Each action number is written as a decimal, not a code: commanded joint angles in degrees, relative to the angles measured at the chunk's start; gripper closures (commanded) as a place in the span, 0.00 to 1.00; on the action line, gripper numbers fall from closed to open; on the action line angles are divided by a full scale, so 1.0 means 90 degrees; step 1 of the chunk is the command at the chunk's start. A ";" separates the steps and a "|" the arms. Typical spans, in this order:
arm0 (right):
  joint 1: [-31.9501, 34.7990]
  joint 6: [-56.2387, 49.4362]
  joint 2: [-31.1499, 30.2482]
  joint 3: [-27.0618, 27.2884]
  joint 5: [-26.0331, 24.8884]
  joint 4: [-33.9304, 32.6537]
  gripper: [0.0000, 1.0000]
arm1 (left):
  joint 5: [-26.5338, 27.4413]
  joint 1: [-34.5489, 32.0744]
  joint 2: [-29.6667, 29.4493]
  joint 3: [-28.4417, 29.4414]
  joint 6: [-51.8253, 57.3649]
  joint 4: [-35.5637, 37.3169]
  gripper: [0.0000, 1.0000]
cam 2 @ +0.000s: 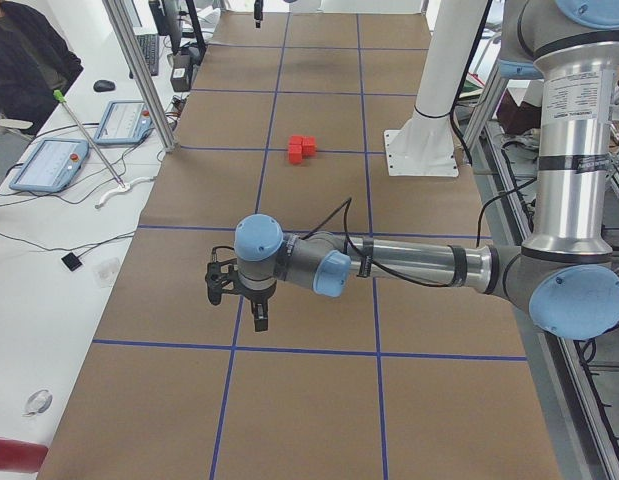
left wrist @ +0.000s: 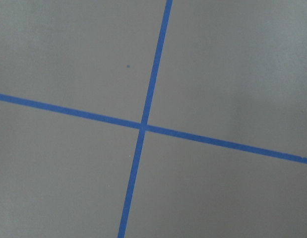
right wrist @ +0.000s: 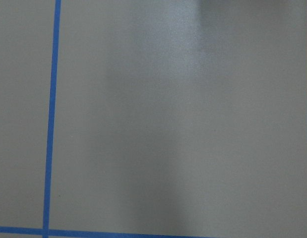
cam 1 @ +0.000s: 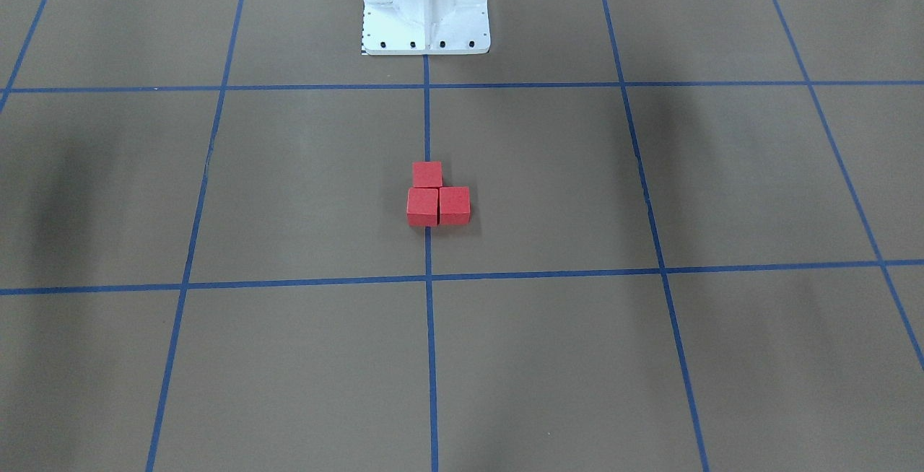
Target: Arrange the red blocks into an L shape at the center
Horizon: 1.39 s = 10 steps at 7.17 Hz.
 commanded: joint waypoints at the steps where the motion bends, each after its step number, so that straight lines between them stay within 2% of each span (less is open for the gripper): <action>1: 0.0108 -0.0301 0.0089 -0.0198 0.0162 -0.0012 0.01 | 0.0016 -0.0213 -0.0675 0.0030 0.0556 0.1153 0.00; 3: 0.0118 -0.0418 0.0099 -0.0198 0.0202 -0.0021 0.01 | 0.0036 -0.0233 -0.0893 0.0128 0.0565 0.1313 0.00; 6: 0.0138 -0.1034 0.0323 -0.0101 0.0056 -0.0577 0.01 | 0.0026 -0.0214 -0.0990 -0.0018 0.0536 0.1323 0.00; 8: 0.0118 -0.1063 0.0314 0.0045 -0.0158 -0.0568 0.01 | 0.0026 -0.0204 -0.0962 -0.0290 0.0478 0.1342 0.00; 10: 0.0089 -0.1063 0.0314 0.0085 -0.0179 -0.0578 0.01 | 0.0016 -0.0204 -0.0981 -0.0292 0.0468 0.1333 0.00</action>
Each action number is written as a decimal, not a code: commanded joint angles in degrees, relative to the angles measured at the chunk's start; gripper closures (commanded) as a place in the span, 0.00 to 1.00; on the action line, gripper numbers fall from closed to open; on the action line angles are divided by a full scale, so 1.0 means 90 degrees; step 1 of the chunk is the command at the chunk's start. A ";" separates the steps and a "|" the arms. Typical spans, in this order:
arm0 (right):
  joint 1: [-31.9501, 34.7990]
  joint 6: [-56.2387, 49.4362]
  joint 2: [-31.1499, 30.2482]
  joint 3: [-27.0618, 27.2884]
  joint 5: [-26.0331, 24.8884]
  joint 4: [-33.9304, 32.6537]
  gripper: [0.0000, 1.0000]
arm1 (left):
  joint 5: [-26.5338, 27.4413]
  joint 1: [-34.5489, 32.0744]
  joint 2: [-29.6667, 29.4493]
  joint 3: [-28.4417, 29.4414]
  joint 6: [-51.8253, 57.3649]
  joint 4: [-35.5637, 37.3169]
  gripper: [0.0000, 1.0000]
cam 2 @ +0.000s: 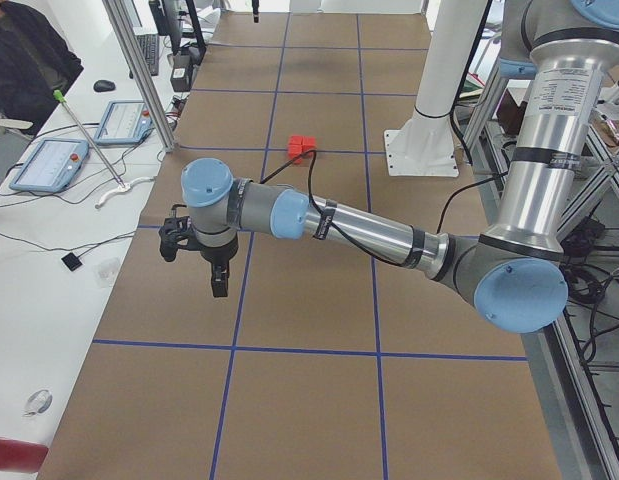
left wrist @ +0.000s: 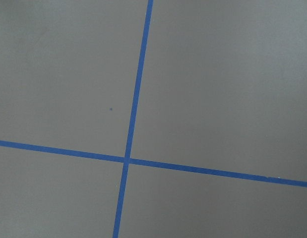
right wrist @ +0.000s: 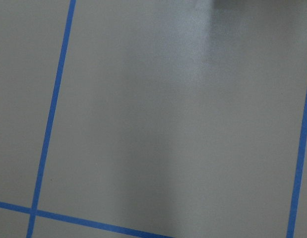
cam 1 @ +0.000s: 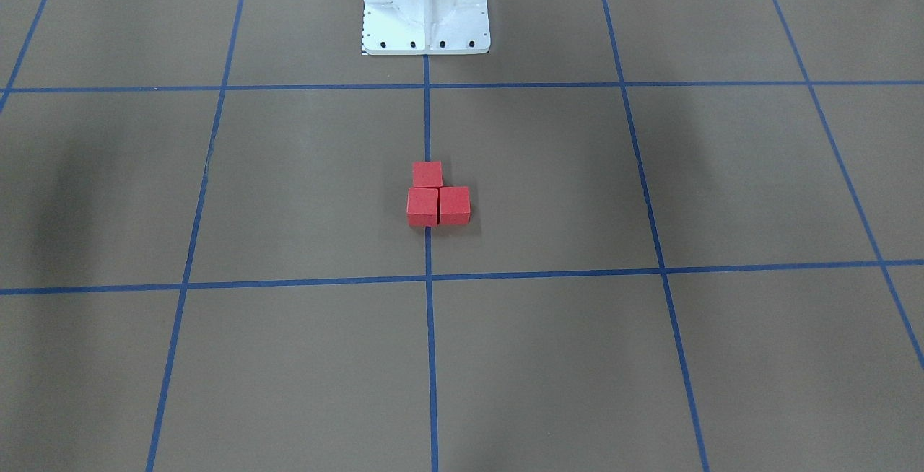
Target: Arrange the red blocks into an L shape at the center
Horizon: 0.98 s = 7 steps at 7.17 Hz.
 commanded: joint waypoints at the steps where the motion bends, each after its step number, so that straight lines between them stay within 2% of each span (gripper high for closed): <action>1: -0.0027 -0.0004 0.0001 0.0041 -0.0034 -0.0006 0.01 | -0.0013 0.0010 -0.0014 -0.0044 -0.0007 -0.0005 0.00; 7: -0.0066 0.0006 -0.0009 0.0031 -0.0053 0.0013 0.01 | -0.0053 0.0010 0.0084 -0.0170 -0.0007 -0.0005 0.00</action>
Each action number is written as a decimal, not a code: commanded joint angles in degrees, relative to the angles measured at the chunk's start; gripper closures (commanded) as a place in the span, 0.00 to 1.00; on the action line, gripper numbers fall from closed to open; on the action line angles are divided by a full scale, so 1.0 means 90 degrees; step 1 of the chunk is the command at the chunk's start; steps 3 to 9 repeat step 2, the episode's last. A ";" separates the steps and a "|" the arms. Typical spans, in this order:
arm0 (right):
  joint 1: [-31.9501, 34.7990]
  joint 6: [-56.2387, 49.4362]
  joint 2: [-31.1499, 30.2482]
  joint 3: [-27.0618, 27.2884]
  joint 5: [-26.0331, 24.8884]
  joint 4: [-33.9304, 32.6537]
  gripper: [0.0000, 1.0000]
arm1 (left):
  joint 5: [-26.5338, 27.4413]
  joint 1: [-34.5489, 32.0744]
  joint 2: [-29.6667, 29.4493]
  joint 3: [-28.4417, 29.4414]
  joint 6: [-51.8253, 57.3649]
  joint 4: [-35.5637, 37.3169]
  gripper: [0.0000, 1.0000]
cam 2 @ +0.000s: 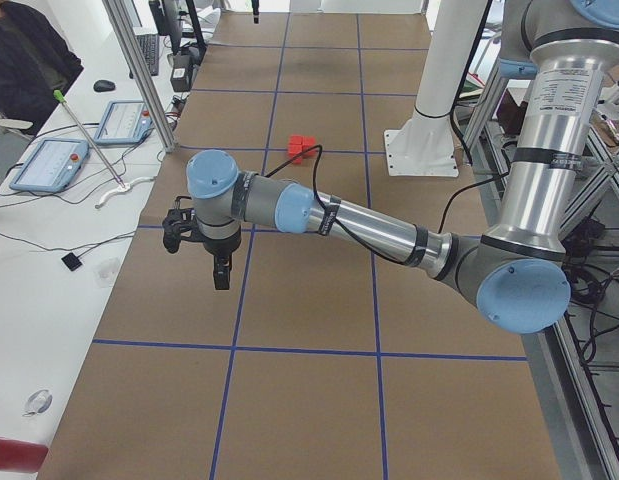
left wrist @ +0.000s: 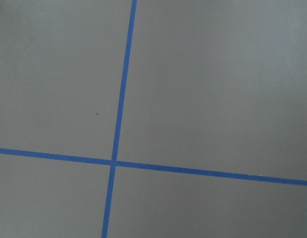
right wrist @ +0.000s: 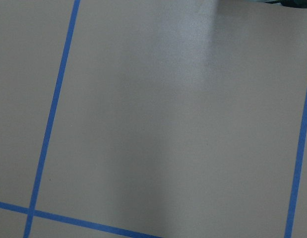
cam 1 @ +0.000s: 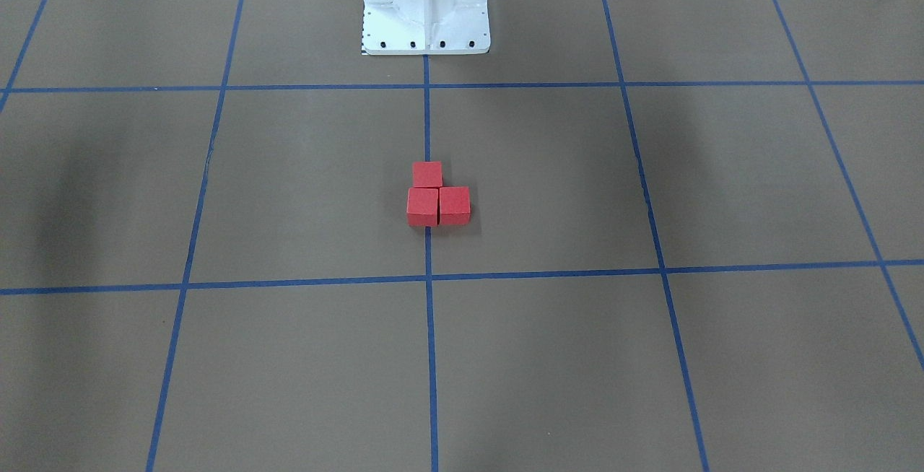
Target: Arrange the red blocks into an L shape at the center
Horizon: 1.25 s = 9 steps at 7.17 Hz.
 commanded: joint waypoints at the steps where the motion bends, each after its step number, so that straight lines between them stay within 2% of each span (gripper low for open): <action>1: -0.0010 0.0003 -0.0003 0.0002 -0.0001 0.0008 0.01 | -0.0001 0.0000 0.0011 -0.0054 0.0000 0.0000 0.00; 9: -0.0020 0.0003 0.0026 0.0011 0.0018 -0.0002 0.01 | 0.0057 0.0019 0.0011 -0.0035 0.0000 0.0000 0.00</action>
